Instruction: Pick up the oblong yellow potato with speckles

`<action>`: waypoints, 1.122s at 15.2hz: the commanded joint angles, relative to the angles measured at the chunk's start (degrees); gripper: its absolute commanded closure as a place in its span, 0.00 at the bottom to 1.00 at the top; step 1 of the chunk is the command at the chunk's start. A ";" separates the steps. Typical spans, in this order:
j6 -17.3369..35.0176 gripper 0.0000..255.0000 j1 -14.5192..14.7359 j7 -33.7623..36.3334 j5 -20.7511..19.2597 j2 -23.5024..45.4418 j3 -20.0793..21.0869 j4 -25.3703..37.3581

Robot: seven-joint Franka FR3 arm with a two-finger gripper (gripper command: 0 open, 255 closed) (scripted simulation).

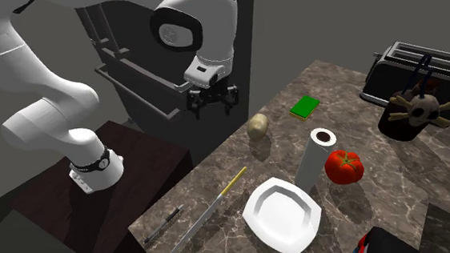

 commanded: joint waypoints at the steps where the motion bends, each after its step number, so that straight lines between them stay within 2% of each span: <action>1: 1.73 0.00 -0.25 6.44 -1.25 5.40 1.67 2.76; 6: 3.28 0.00 1.23 21.22 -5.76 18.94 3.06 12.30; 12: 2.96 0.00 5.78 35.80 -10.10 34.61 0.68 26.31; 17: 5.41 0.00 6.40 36.59 -10.81 36.85 0.02 25.94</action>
